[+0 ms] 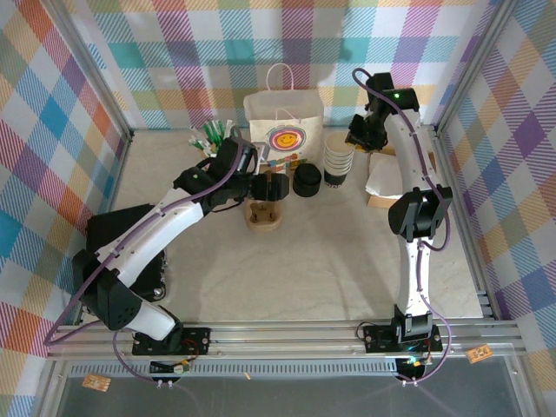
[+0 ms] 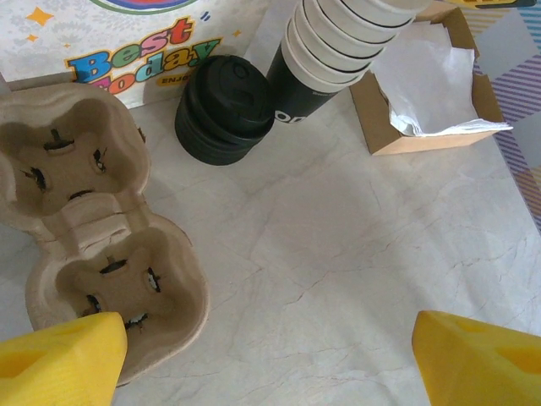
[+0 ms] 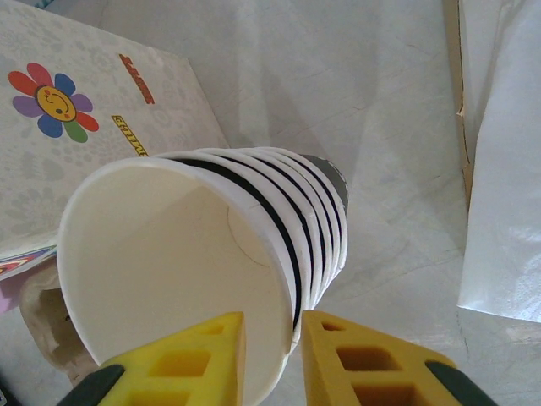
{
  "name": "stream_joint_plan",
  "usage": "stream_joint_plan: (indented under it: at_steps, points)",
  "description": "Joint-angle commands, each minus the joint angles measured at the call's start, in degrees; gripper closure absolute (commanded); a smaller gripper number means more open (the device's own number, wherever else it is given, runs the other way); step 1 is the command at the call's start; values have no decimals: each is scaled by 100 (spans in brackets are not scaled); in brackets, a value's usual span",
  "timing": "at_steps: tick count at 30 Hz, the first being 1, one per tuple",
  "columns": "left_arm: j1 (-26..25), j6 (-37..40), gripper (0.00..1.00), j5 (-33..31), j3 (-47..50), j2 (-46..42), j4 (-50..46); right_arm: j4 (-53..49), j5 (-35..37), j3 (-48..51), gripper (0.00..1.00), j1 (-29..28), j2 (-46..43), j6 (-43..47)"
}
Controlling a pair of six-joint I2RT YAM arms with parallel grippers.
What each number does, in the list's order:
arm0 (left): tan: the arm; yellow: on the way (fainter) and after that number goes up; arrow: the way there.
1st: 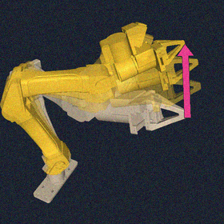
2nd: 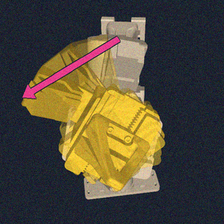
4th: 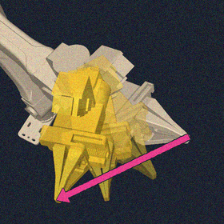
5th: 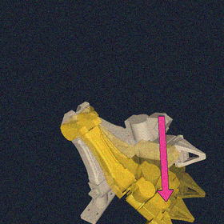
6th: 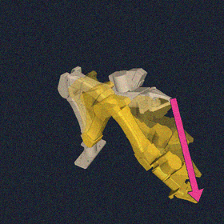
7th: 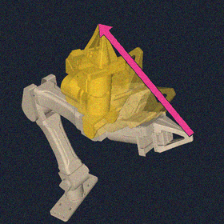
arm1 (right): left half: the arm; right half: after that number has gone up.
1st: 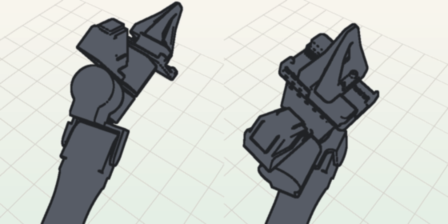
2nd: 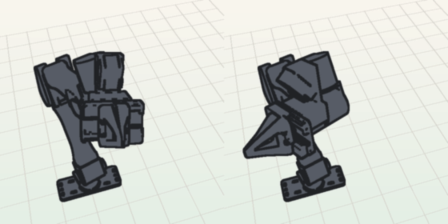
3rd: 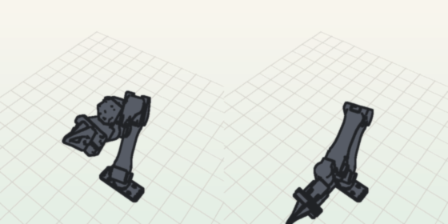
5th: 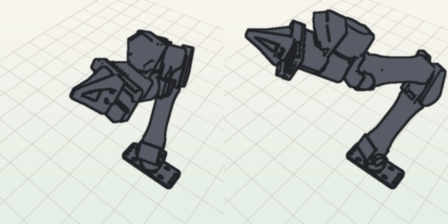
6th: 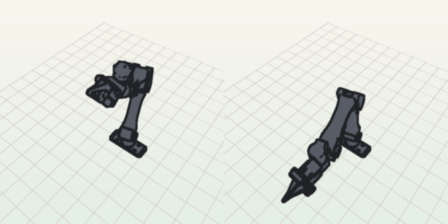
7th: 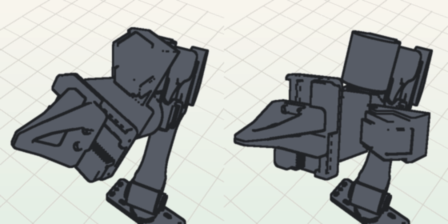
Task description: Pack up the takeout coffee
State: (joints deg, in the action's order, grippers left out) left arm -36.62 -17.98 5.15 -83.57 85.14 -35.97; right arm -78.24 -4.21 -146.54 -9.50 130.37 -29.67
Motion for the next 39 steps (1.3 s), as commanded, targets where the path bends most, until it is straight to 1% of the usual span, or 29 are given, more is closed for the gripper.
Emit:
stream_joint_plan:
  at_steps: [1,7,11,25,39]
  points:
    - [-33,82,12,-49,-274,71,-112,1,-81,-154,78,-17,95,-48]
    - [-29,75,12,-75,-294,81,-112,-6,-59,-155,79,-17,103,-30]
    - [-31,68,13,-84,-283,99,-104,0,-63,-152,77,-22,105,-34]
    - [-25,-52,13,-75,-200,104,-25,-112,-85,-155,82,-8,132,-12]
    - [-29,-32,13,-106,-172,66,-33,-95,-63,-151,82,0,152,-70]
